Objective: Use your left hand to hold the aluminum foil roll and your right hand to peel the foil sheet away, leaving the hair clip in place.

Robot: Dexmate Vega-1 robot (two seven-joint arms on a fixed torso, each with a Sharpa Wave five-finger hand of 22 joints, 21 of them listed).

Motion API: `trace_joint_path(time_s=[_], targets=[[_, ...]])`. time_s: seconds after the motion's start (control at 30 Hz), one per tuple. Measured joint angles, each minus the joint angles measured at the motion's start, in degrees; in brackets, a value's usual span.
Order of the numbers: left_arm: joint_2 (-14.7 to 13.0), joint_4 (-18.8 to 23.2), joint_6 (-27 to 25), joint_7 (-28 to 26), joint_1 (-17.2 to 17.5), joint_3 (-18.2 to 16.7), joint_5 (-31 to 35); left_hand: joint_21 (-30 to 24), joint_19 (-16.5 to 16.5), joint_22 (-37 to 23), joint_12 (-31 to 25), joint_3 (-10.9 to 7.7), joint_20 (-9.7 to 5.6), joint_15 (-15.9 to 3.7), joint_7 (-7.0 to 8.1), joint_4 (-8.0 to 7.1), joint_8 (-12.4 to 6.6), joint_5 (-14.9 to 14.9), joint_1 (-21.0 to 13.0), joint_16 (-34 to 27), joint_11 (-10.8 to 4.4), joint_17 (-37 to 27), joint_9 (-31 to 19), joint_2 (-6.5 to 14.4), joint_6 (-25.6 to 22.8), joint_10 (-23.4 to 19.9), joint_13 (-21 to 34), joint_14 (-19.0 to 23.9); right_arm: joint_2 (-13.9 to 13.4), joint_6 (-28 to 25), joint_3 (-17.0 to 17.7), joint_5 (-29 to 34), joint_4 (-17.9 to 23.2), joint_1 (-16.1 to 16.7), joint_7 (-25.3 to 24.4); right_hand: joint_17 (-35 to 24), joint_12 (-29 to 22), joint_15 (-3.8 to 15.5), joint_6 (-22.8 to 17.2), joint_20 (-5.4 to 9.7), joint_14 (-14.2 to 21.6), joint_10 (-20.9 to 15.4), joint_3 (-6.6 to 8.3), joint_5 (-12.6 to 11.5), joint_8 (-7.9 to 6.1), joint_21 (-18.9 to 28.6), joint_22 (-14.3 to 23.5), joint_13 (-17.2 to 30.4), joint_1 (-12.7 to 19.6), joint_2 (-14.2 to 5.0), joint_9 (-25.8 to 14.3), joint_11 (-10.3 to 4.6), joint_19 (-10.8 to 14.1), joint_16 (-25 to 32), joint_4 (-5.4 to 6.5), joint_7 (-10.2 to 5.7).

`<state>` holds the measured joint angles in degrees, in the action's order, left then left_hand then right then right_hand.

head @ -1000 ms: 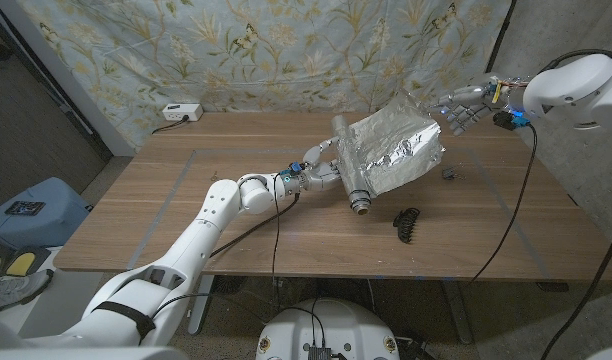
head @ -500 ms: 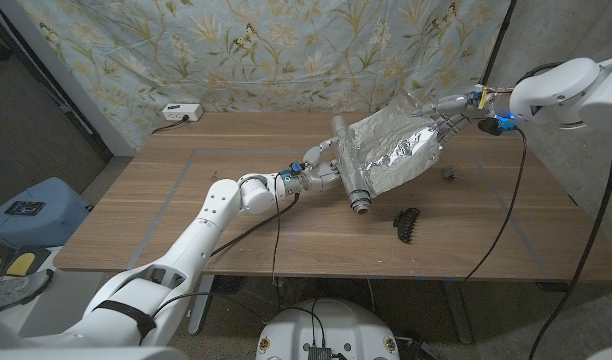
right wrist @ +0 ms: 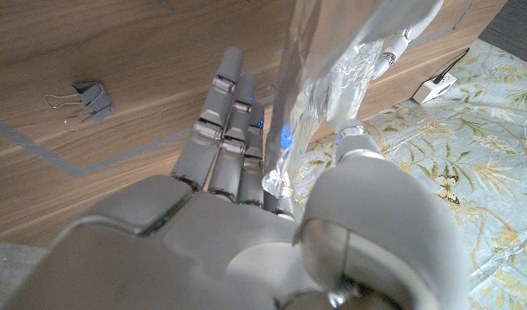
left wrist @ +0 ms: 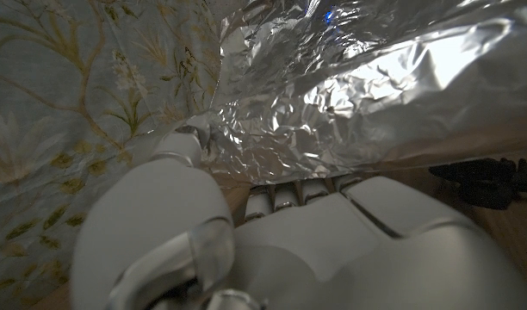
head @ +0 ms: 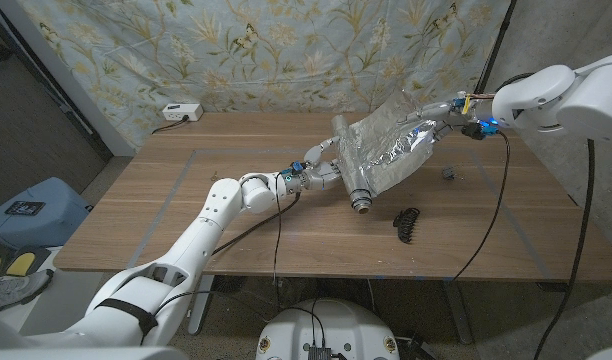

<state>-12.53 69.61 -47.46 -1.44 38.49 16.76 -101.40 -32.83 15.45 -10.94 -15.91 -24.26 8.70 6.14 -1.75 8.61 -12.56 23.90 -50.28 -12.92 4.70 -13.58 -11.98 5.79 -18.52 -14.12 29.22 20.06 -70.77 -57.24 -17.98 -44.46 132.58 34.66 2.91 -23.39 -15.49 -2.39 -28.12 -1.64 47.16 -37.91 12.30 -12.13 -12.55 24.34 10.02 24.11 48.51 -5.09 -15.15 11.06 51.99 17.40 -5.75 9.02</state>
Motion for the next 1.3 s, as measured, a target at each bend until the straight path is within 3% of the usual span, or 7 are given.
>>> trace_joint_path(time_s=[0.3,0.47,0.57,0.7,1.3], targets=[[0.0,-0.1,-0.4,0.3,0.0,0.0,0.1,0.0,0.0,0.0,0.2,-0.24,0.00,0.00,0.00,0.24,0.00,0.0,0.0,0.0,0.00,0.0,0.0,0.0,0.0,0.0,0.0,0.0,1.2,-0.7,-1.9,0.5,0.8,-1.0,-1.0,-1.8,-6.9,8.51,-9.9,6.52,11.3,-10.4,2.12,0.7,-3.46,3.6,0.3,3.3,6.7,-2.95,-1.2,-7.00,9.2,4.8,-3.37,0.88],[0.0,0.0,-0.7,0.3,0.0,0.0,0.1,0.0,0.0,0.0,0.2,-0.24,0.00,0.00,0.00,0.24,0.14,0.0,0.0,0.0,0.00,0.0,-0.1,0.0,0.0,0.0,0.0,0.0,2.0,-3.2,-2.9,2.4,1.4,-1.3,-3.9,-3.1,-11.9,13.64,-17.0,10.48,18.6,-17.2,5.08,1.2,-5.73,6.5,0.5,5.4,12.0,-4.29,-2.6,-11.05,14.3,6.8,-4.17,-2.26],[-0.1,0.1,-0.8,0.3,0.2,-0.1,0.0,0.0,0.0,0.0,0.5,-0.24,0.00,0.00,0.12,0.24,0.37,0.0,0.0,0.0,0.00,0.0,-0.2,0.0,0.1,0.0,0.0,0.0,2.5,-4.0,-3.3,2.9,1.6,-1.3,-4.9,-4.2,-13.9,15.00,-19.6,11.77,21.1,-19.2,6.83,1.6,-6.51,7.6,0.5,6.4,15.0,-4.81,-3.5,-12.66,15.6,7.2,-4.34,-3.52],[-0.2,0.4,-0.9,0.3,0.4,-0.1,-0.2,0.2,0.0,0.0,0.7,-0.24,0.00,0.21,0.01,0.24,0.37,0.0,0.0,0.0,-0.21,0.0,-0.2,0.0,0.4,0.2,0.0,-0.2,2.9,-4.5,-3.6,3.3,1.6,-1.0,-5.8,-4.8,-14.8,15.24,-20.6,12.19,22.3,-20.1,7.81,1.6,-6.59,8.0,0.5,7.1,16.3,-4.81,-4.1,-13.54,16.1,7.2,-4.26,-3.70],[-0.7,1.2,-1.1,0.1,0.8,0.2,-0.7,0.2,-0.3,0.0,1.1,-0.24,0.31,0.93,0.32,0.24,1.09,-0.4,0.2,0.3,-0.21,0.3,-0.2,-0.2,2.0,1.3,0.0,-0.9,3.5,-6.1,-3.6,4.0,1.0,-0.3,-7.4,-5.7,-16.4,15.16,-21.7,12.51,24.1,-20.9,8.91,2.0,-6.93,9.2,0.5,7.4,17.3,-4.51,-5.7,-13.34,16.4,7.0,-3.65,-3.58]])
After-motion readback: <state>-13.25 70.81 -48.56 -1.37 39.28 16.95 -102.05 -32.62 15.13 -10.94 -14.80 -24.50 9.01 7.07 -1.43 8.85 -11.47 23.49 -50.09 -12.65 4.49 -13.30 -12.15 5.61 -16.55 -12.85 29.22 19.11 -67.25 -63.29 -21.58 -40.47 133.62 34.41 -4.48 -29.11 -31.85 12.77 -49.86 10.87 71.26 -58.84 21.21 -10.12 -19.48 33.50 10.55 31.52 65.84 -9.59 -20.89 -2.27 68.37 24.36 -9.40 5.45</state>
